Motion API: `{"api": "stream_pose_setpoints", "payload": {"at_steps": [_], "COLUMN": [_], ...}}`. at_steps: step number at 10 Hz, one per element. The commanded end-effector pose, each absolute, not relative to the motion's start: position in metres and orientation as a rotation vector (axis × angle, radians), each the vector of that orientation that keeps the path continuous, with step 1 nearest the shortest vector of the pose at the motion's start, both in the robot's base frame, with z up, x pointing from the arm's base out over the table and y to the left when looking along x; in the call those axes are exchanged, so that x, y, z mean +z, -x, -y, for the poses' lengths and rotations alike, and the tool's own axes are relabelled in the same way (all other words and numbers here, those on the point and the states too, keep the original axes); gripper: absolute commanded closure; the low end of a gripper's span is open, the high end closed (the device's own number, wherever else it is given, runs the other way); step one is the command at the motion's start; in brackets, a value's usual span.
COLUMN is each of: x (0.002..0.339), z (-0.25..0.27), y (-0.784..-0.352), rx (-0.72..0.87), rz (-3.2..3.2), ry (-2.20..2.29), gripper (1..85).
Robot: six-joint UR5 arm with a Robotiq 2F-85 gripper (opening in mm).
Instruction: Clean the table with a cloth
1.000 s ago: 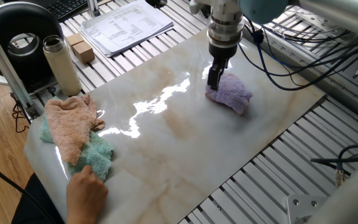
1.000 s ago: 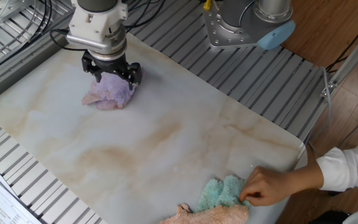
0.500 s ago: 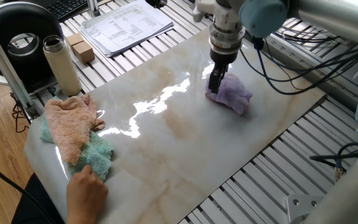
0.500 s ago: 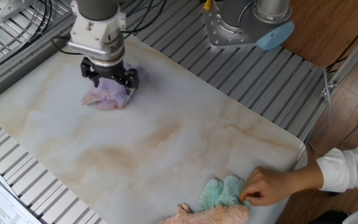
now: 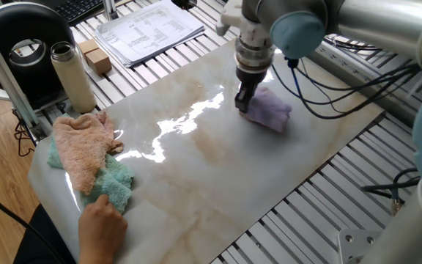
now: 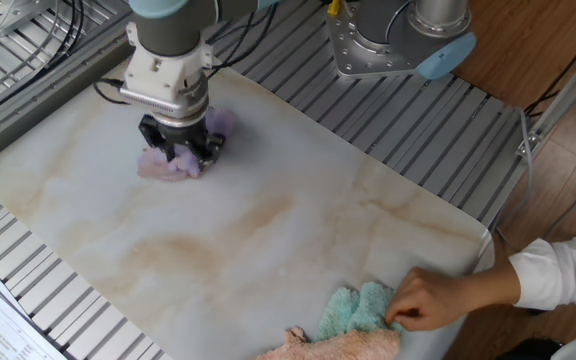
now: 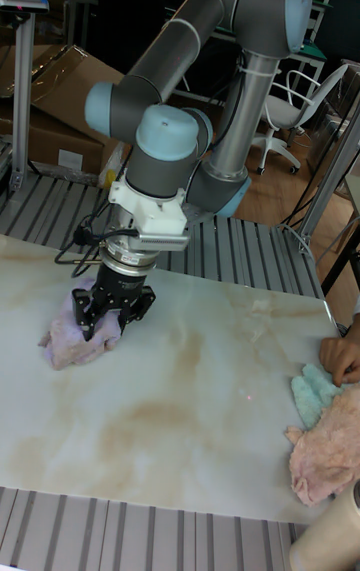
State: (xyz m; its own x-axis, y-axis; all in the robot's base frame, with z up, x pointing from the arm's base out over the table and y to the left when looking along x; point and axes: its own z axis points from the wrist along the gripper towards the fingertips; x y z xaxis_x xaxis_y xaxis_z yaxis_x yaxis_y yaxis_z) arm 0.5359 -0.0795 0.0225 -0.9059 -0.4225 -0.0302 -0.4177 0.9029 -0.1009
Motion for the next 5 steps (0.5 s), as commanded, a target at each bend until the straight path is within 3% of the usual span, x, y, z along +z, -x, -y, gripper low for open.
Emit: {"api": "stream_pose_setpoints", "payload": {"at_steps": [1, 5], "x": [0.029, 0.043], "z": [0.061, 0.022], "y": [-0.566, -0.584], "rx": [-0.133, -0.135], "rz": [-2.975, -2.976], "ry": [0.714, 0.705], "gripper": [84.7, 84.7]}}
